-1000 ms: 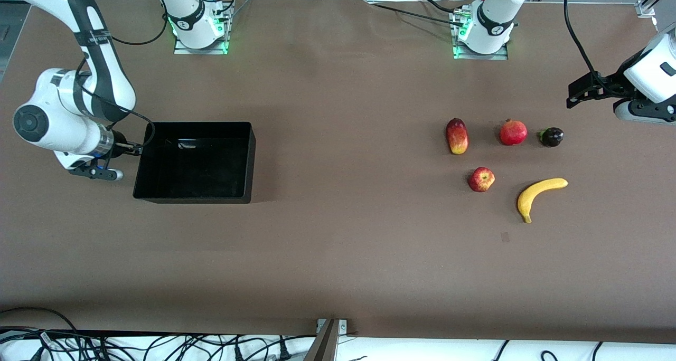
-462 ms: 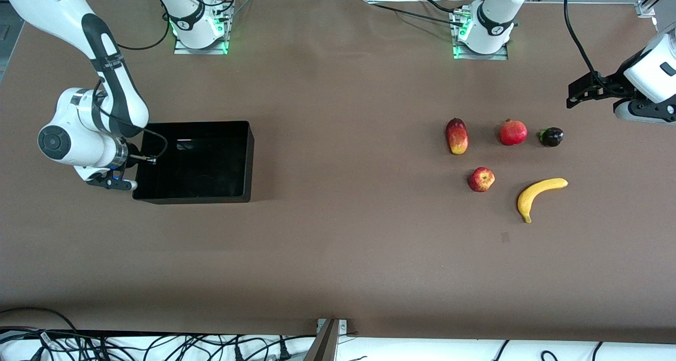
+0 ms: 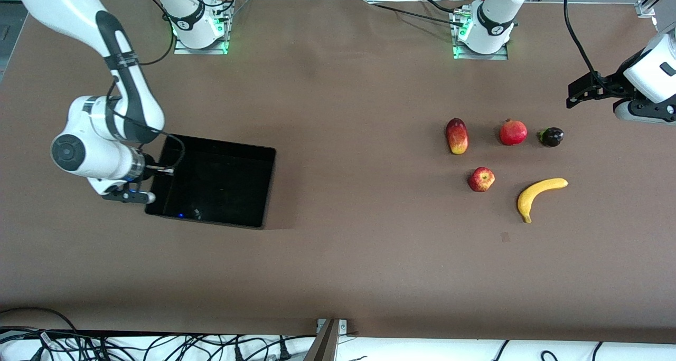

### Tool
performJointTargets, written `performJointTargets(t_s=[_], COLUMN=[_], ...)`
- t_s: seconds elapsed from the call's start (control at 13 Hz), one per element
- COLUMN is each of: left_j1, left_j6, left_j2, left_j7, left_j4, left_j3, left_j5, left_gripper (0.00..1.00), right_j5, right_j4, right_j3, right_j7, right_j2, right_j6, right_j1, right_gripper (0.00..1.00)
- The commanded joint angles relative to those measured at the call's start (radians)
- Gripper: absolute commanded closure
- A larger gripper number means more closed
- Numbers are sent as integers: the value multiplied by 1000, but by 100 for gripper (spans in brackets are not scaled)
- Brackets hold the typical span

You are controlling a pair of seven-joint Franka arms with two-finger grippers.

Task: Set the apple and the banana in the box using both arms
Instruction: 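Push the black box with the right gripper toward the fruit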

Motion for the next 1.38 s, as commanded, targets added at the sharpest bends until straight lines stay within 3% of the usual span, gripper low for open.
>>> performJointTargets(t_s=[0.0, 0.15, 0.38, 0.69, 1.15, 1.23, 1.31], left_j1=[0, 0, 0, 0, 3, 6, 6], left_j6=[-22, -22, -22, -21, -18, -15, -13], left_j2=[9, 7, 9, 9, 26, 27, 35], left_j7=[7, 7, 7, 8, 8, 8, 8], left_j4=[26, 28, 28, 25, 28, 28, 28], left_j3=[1, 1, 1, 1, 3, 1, 3], left_j5=[-15, -15, -15, -15, -6, -6, -4], left_gripper=[0, 0, 0, 0, 0, 0, 0], right_j5=[36, 90, 176, 208, 210, 211, 211], right_j4=[154, 200, 272, 308, 308, 308, 308], right_j3=[42, 44, 43, 44, 44, 44, 44], right_j7=[190, 360, 430, 428, 428, 427, 422], right_j2=[-1, 37, 129, 240, 277, 271, 259], right_j6=[-133, -101, -42, 70, 108, 101, 97], right_j1=[137, 270, 419, 533, 631, 633, 636], right_gripper=[100, 100, 100, 100, 100, 56, 1])
